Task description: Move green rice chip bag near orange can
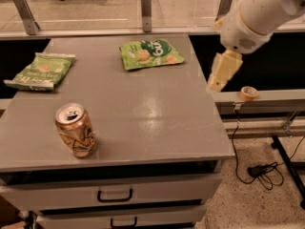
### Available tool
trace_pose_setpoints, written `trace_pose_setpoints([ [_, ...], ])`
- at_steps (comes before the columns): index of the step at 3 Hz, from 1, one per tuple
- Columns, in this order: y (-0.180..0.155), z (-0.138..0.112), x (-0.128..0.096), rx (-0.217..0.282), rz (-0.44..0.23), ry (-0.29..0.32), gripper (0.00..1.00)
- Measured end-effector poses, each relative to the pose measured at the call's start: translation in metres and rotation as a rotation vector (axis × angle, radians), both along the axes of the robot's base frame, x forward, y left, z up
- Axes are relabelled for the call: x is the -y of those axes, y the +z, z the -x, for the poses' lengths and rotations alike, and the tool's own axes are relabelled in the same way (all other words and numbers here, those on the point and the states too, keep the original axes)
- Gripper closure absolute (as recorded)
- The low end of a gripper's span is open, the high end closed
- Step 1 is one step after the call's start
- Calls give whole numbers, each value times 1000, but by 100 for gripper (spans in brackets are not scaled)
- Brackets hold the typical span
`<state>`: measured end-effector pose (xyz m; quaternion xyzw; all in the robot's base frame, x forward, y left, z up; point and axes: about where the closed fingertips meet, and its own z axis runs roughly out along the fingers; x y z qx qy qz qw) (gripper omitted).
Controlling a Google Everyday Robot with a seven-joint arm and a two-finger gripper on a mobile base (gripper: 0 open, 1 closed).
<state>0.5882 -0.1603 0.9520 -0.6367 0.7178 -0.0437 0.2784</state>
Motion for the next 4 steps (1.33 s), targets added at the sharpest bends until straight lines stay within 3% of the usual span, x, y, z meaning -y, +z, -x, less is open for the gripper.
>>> trace_pose_setpoints([
  [1,19,-49,-16,87,-66,-33,0],
  [3,10,-69,-25,120,-90,-36,0],
  [4,-19,-110,-41,129,-171,-74,0],
])
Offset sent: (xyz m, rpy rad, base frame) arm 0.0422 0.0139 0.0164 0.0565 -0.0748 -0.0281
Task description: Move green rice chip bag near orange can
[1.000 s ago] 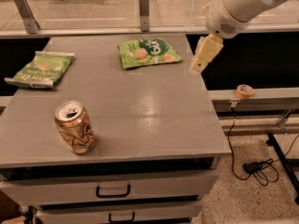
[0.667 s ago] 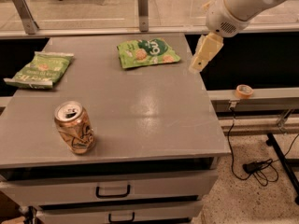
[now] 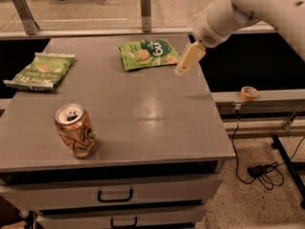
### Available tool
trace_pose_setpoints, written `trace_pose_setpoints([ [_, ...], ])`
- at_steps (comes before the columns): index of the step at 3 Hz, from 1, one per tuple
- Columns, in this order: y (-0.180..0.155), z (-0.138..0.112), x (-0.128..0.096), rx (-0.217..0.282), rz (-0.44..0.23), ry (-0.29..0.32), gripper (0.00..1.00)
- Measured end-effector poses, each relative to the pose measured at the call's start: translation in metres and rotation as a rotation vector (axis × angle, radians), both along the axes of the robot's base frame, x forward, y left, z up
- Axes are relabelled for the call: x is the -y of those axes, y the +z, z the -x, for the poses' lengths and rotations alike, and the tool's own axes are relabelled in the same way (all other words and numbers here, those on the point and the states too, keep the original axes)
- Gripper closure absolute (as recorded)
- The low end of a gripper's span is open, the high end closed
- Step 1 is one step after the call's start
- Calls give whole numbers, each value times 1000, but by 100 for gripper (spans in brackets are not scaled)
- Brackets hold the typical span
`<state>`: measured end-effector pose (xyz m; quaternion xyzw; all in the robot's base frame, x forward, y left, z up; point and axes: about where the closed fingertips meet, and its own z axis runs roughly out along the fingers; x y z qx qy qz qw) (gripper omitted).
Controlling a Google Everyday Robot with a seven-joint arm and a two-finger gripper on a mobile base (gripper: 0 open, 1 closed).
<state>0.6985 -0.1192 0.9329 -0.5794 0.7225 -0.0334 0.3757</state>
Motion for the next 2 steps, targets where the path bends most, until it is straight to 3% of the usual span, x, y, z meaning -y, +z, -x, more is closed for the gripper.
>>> trace_pose_setpoints([
  [2,-55,-74,-45,-58,-248,-86,0],
])
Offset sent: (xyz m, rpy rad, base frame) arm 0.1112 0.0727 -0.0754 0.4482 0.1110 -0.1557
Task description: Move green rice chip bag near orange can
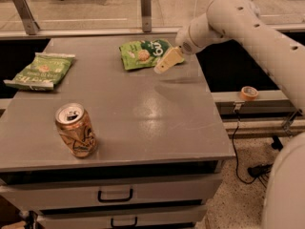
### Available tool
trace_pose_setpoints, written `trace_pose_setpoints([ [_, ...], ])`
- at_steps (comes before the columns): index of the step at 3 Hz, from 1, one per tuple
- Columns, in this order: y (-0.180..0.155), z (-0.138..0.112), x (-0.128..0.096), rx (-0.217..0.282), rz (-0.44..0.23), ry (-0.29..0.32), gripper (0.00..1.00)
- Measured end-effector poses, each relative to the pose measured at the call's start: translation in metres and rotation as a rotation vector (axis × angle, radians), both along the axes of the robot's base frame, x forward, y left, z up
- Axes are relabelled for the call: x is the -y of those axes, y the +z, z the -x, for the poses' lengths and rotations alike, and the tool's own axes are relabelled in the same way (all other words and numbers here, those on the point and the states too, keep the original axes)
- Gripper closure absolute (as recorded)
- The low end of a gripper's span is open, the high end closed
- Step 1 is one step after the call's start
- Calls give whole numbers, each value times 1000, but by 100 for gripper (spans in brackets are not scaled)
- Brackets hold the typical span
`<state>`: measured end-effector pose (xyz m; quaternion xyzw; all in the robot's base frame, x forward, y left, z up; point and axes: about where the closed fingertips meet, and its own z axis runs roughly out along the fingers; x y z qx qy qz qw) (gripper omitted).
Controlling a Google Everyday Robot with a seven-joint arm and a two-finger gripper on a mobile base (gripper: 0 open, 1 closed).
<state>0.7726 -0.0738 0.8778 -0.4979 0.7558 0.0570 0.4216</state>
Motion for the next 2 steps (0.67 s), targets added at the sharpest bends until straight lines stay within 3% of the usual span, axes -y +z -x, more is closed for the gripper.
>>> trace_pose_setpoints([
  [1,-14,-24,-19,-43,-131,-48,0],
  [2,-29,-41,-23,-96,-262,-113,18],
])
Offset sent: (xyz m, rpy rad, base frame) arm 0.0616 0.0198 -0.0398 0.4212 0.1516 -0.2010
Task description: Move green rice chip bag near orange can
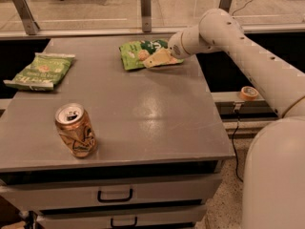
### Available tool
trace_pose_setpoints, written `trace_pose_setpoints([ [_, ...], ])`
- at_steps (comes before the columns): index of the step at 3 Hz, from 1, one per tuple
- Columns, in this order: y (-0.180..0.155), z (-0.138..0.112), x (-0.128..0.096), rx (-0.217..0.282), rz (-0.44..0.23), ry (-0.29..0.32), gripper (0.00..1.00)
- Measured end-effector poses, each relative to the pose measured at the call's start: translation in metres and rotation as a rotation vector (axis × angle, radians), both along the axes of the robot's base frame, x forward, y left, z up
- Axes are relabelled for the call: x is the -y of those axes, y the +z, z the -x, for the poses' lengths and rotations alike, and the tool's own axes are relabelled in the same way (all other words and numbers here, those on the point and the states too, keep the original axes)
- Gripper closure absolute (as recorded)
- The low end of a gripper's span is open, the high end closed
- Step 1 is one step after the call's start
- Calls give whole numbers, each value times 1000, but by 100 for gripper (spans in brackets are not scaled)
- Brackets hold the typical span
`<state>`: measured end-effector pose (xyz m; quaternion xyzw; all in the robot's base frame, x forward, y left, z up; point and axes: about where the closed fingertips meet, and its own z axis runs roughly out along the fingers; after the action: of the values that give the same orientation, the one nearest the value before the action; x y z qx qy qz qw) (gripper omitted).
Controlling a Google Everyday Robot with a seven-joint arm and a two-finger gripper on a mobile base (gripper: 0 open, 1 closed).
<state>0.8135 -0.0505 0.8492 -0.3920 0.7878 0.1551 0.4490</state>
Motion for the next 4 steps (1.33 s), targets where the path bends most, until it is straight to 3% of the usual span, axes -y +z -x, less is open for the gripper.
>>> trace_pose_setpoints([
  [1,-5,-7,8,-24,-80,-48,41],
  [2,-2,-1,10,-33,-133,-58,65],
  [3,6,14,6,-32,-158,-43,88],
  [4,16,30,-12,-28,-186,9,100],
])
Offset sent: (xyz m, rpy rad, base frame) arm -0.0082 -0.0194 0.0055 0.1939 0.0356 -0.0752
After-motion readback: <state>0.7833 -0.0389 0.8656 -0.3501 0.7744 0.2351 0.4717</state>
